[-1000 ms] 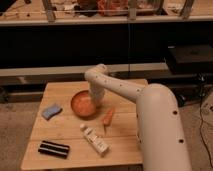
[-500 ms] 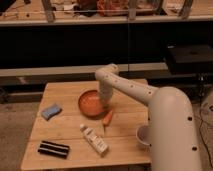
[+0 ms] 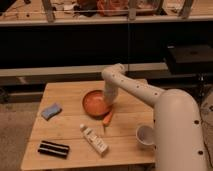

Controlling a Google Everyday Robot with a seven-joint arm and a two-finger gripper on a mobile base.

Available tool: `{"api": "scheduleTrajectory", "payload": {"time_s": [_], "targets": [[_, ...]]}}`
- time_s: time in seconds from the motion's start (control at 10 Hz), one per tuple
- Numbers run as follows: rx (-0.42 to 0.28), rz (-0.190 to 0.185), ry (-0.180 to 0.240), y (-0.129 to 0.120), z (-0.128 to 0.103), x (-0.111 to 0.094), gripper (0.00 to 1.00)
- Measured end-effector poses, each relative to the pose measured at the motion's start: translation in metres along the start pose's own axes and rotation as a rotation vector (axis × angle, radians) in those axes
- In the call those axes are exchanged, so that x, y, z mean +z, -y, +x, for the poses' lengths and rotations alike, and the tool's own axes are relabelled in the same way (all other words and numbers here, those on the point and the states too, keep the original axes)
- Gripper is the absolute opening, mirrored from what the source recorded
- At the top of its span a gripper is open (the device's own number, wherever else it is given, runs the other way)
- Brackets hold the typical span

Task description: Push the ceramic bowl across the table

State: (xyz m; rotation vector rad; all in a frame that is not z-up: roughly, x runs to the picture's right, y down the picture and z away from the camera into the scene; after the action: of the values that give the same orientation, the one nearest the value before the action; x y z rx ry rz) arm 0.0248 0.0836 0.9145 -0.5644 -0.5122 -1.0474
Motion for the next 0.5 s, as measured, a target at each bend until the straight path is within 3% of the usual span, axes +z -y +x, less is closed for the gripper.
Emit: {"api": "scheduleTrajectory", "payload": {"time_s": [0.2, 0.5], "targets": [[0.026, 0.014, -0.001, -0.002, 0.005, -0.001, 0.05], [0.076, 0.017, 0.001, -0.028, 0.022, -0.005, 0.05]]}}
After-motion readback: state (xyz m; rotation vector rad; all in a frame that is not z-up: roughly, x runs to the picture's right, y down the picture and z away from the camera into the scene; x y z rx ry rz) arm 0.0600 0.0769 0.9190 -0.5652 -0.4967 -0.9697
